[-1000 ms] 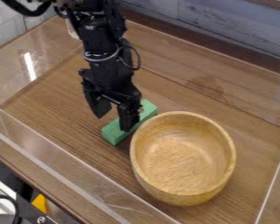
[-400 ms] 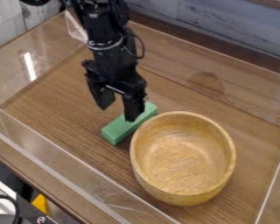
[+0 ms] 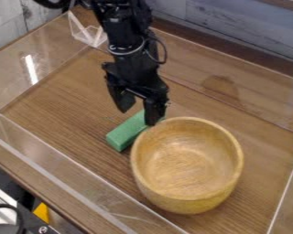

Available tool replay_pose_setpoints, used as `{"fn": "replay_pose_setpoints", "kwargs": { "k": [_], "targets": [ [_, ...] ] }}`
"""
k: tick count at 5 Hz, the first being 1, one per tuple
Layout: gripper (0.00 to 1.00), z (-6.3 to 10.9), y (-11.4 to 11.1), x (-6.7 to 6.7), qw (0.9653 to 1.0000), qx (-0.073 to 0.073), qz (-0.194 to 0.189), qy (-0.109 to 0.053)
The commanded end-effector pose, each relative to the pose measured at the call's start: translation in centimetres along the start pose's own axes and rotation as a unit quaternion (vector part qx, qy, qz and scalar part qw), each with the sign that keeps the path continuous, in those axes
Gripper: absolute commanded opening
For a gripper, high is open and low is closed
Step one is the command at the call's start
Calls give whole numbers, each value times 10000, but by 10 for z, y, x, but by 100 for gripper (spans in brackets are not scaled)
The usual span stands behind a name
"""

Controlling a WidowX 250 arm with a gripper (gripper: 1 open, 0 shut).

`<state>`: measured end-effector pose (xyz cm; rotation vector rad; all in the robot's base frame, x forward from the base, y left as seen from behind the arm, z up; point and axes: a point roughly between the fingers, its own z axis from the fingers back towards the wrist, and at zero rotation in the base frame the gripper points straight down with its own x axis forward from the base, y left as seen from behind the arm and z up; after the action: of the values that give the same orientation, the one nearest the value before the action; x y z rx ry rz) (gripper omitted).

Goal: Put the green block in the brown bowl

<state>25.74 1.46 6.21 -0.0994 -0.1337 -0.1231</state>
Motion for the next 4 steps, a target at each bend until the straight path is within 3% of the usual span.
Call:
{"fn": "replay_pose_setpoints", "kwargs": {
  "k": [1, 2, 3, 4],
  "targets": [
    [100, -3, 2, 3, 9998, 12, -180, -47],
    [100, -9, 4, 1, 9997, 4, -229, -8],
    [100, -9, 4, -4, 9999, 56, 162, -15],
    [0, -16, 8, -8, 9995, 85, 320, -12]
  ]
}}
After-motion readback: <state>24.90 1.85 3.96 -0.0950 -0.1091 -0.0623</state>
